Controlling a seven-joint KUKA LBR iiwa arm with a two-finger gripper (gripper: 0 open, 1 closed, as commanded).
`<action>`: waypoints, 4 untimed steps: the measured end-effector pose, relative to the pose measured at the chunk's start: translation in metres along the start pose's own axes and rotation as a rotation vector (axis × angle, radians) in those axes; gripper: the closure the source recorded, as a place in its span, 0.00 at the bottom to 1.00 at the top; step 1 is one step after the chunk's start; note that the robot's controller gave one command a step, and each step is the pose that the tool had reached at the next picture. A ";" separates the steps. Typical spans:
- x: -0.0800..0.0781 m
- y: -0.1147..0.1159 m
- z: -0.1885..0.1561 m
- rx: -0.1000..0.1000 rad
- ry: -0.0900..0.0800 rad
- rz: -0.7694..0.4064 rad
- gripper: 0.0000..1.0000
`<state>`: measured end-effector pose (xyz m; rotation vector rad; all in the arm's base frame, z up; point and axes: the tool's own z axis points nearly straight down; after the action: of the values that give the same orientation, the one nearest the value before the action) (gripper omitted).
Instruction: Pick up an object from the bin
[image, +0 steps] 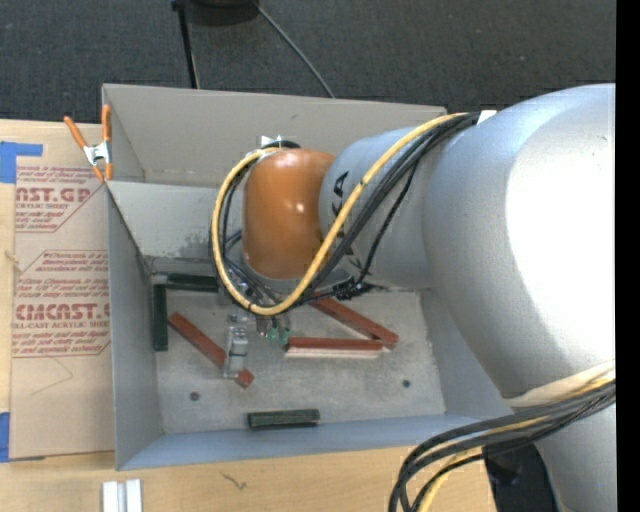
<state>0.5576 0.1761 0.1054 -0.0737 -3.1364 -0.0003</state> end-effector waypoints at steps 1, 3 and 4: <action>0.015 0.022 -0.042 -0.002 -0.007 0.052 0.00; 0.017 0.038 0.036 0.002 -0.006 0.276 1.00; 0.017 0.038 0.036 0.002 -0.006 0.276 1.00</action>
Offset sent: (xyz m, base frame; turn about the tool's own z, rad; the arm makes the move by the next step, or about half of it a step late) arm -0.0224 0.0206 -0.0354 0.1759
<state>0.5419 0.2147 0.0699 -0.5059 -3.1021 0.0036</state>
